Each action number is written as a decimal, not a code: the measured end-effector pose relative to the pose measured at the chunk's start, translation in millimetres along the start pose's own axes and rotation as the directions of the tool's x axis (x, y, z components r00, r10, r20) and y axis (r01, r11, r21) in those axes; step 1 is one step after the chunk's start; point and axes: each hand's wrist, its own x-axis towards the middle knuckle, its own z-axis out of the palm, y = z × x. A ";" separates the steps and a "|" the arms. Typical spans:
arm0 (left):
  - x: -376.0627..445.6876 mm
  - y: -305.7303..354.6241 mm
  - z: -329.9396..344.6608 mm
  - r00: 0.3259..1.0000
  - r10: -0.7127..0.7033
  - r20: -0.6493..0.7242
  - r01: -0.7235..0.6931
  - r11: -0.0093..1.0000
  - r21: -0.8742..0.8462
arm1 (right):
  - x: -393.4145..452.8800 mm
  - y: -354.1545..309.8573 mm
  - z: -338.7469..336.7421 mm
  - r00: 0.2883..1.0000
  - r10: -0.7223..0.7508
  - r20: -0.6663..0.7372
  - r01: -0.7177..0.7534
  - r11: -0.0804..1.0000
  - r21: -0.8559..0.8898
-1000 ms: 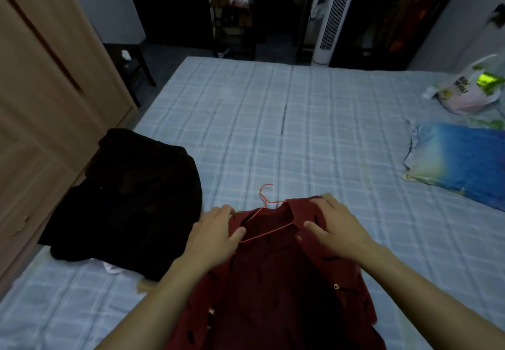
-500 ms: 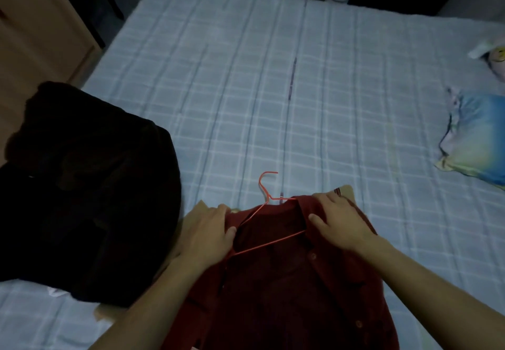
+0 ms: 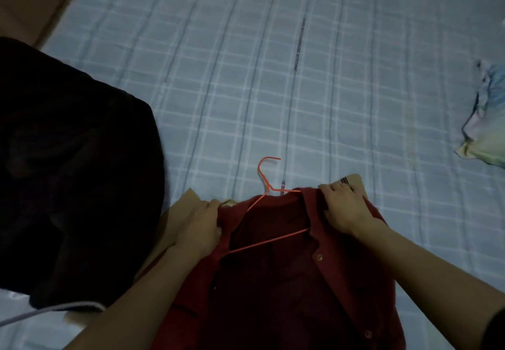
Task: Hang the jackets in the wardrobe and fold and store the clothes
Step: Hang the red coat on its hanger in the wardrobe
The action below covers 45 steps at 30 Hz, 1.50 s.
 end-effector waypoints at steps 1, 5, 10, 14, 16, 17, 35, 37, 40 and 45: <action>0.1 -0.8 4.0 1.000 0.008 -0.004 -0.008 0.999 -0.033 | 0.5 -0.3 -0.2 1.000 -0.011 -0.018 0.011 1.000 -0.001; -5.3 -1.1 20.9 0.998 0.022 -0.065 -0.027 0.996 -0.084 | -5.5 -4.8 -4.1 0.994 -0.029 -0.103 0.038 0.995 0.088; -12.9 12.9 27.4 0.984 0.074 -0.164 -0.074 0.997 0.011 | -18.8 -6.2 -6.2 0.976 -0.041 -0.214 0.081 0.980 0.182; -15.2 17.1 32.5 0.981 0.067 -0.182 -0.076 0.996 -0.040 | -30.3 -6.6 -7.3 0.958 -0.028 -0.284 0.110 0.955 0.274; -16.6 17.5 32.6 0.976 0.070 -0.204 -0.080 0.996 -0.039 | -36.5 -6.4 -7.9 0.949 -0.026 -0.314 0.129 0.941 0.312; -17.1 17.1 32.0 0.974 0.071 -0.214 -0.082 0.996 -0.044 | -40.4 -6.8 -9.2 0.942 -0.026 -0.334 0.141 0.935 0.326; -102.3 49.5 -40.5 0.841 0.288 -0.458 -0.326 0.945 -0.005 | -179.7 9.7 -54.9 0.786 0.122 -0.606 0.281 0.803 0.526; -124.2 56.3 -54.0 0.818 0.313 -0.483 -0.353 0.935 0.008 | -200.5 9.4 -63.3 0.759 0.116 -0.641 0.329 0.781 0.531; -160.6 67.8 -77.0 0.777 0.340 -0.530 -0.379 0.925 0.037 | -226.5 12.1 -72.9 0.729 0.144 -0.669 0.346 0.766 0.542; -228.8 89.6 -116.6 0.682 0.348 -0.643 -0.390 0.917 0.083 | -272.2 12.2 -96.6 0.647 0.155 -0.747 0.407 0.758 0.510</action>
